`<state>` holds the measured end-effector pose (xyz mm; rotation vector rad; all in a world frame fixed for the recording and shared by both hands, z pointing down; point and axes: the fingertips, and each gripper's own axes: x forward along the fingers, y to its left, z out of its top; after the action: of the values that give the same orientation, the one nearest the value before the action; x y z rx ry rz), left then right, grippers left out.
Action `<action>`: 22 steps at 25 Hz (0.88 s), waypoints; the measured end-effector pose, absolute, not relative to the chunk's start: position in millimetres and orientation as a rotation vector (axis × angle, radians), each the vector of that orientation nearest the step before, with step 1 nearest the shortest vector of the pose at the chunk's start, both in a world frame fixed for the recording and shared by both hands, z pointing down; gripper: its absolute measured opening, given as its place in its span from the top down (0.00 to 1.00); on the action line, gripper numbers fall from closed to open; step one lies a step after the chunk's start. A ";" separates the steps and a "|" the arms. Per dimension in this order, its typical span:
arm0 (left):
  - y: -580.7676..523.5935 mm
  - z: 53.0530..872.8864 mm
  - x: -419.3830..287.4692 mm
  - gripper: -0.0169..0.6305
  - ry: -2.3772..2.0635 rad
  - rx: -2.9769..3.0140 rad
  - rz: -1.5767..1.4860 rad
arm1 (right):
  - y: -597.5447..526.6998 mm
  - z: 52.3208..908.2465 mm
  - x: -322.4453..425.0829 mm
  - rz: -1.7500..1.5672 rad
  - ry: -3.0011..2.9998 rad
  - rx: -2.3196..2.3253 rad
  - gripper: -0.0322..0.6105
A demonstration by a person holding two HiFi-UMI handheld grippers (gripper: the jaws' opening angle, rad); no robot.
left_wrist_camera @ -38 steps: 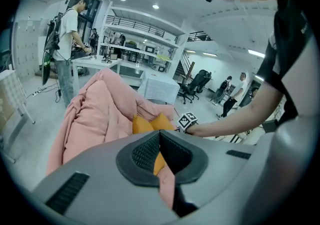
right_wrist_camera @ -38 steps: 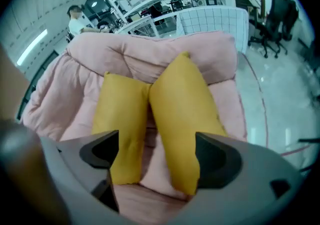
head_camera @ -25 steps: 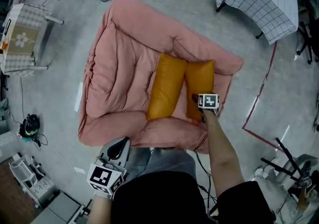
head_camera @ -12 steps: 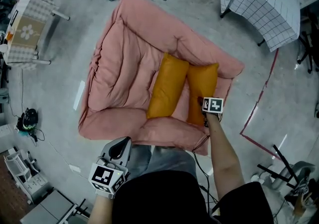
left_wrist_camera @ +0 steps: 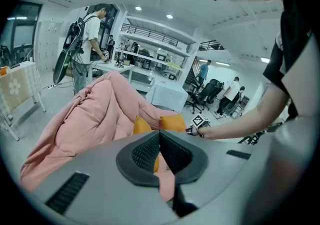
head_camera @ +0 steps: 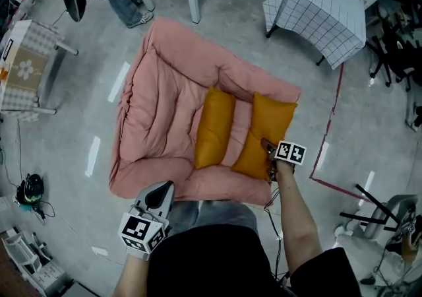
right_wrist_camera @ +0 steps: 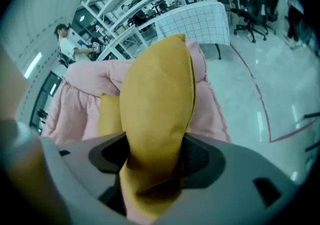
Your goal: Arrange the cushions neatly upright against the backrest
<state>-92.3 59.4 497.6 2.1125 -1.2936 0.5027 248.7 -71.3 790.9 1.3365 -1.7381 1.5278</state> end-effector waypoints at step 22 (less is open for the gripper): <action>56.4 484.0 -173.8 0.95 -1.337 2.104 0.511 | -113.7 723.8 -34.9 1.997 -2.080 0.731 0.45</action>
<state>-173.8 56.4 484.0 2.1039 -1.3365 0.5112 -34.9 -113.7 723.8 0.7309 -2.0800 1.9973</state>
